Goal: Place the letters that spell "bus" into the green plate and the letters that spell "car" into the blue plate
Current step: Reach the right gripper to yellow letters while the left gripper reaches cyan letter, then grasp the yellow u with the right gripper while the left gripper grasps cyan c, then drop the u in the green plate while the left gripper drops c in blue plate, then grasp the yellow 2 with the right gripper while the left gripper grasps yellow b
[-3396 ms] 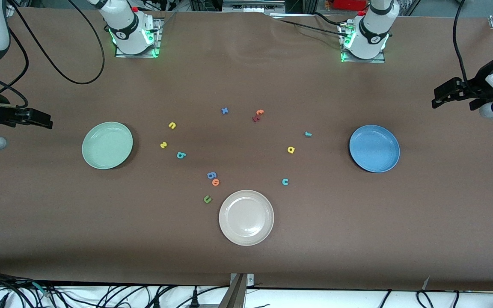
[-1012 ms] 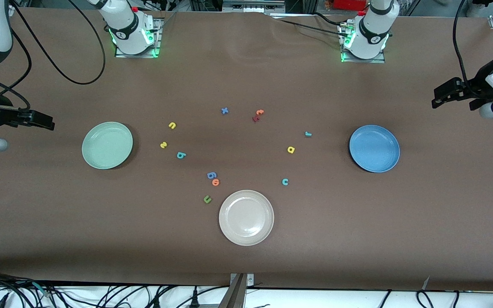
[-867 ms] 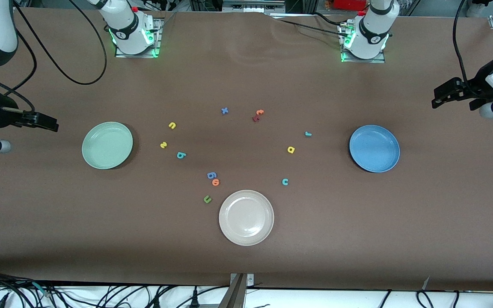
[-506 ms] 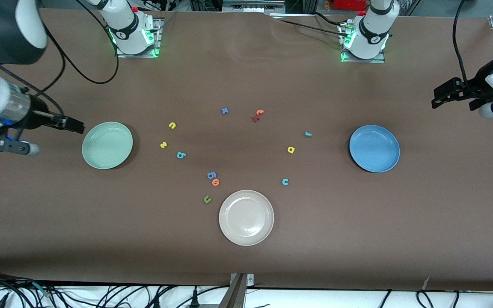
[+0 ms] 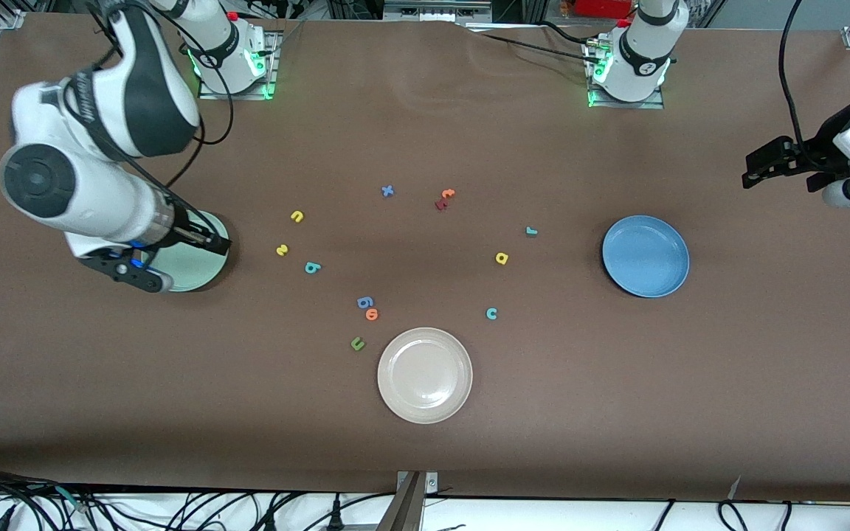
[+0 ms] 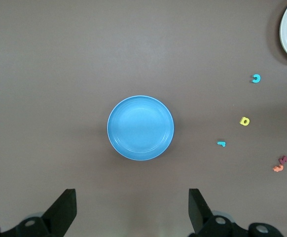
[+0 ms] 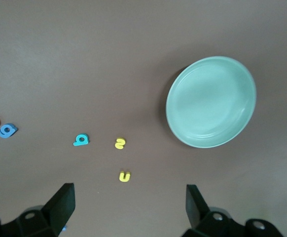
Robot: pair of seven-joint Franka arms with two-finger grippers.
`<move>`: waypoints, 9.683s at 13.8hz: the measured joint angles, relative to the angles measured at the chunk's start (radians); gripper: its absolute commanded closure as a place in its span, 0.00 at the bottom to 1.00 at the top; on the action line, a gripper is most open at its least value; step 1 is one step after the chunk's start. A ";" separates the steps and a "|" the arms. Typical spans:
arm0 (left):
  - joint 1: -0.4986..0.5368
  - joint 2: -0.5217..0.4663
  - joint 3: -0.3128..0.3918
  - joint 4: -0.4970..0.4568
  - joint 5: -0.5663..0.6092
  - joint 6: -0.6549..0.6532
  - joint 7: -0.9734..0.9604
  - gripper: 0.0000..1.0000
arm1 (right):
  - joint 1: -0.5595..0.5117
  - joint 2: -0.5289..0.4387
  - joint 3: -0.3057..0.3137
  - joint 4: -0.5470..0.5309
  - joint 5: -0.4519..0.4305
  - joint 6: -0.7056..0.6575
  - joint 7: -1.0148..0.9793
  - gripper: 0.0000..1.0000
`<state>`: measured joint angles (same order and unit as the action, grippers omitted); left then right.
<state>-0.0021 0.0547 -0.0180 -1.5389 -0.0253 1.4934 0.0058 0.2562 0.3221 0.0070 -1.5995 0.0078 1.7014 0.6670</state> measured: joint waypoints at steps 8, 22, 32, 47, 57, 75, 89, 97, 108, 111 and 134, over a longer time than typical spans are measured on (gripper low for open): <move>-0.048 0.190 -0.010 -0.009 -0.003 0.068 -0.007 0.00 | 0.008 0.001 0.077 -0.308 0.023 0.281 0.176 0.01; -0.355 0.529 -0.023 -0.009 -0.132 0.551 -0.389 0.00 | 0.008 0.024 0.155 -0.686 0.024 0.724 0.355 0.05; -0.425 0.783 -0.019 0.203 -0.132 0.670 -0.524 0.00 | 0.008 0.043 0.168 -0.734 0.024 0.833 0.400 0.13; -0.479 0.882 -0.017 0.253 -0.066 0.669 -0.532 0.24 | 0.007 0.031 0.173 -0.767 0.026 0.903 0.409 0.93; -0.480 0.888 -0.010 0.260 -0.064 0.667 -0.532 0.66 | 0.006 -0.027 0.158 -0.722 0.026 0.788 0.404 1.00; -0.316 0.799 0.003 0.282 -0.063 0.394 -0.295 0.85 | -0.024 0.053 -0.199 -0.565 0.026 0.489 -0.253 0.25; -0.186 0.390 0.003 -0.337 -0.049 0.603 -0.073 0.88 | -0.012 0.033 -0.021 -0.501 0.040 0.534 0.075 0.01; -0.089 0.288 0.004 -0.636 -0.039 0.891 0.052 0.88 | 0.045 0.147 0.025 -0.501 0.050 0.712 0.254 0.13; -0.040 0.245 -0.012 -0.692 0.023 0.917 0.066 0.00 | 0.047 0.157 0.023 -0.530 0.050 0.810 0.272 0.24; -0.082 0.248 -0.089 -0.666 0.022 0.919 -0.099 0.00 | 0.047 0.157 0.024 -0.530 0.051 0.810 0.273 0.24; -0.410 0.586 -0.137 -0.273 0.022 0.870 -0.360 0.11 | 0.047 0.131 0.027 -0.477 0.052 0.679 0.285 0.98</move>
<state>-0.4123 0.6412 -0.1553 -1.8121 -0.0028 2.3638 -0.3544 0.3027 0.4532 0.0339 -2.0761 0.0595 2.3804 0.9517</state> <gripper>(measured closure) 0.057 0.771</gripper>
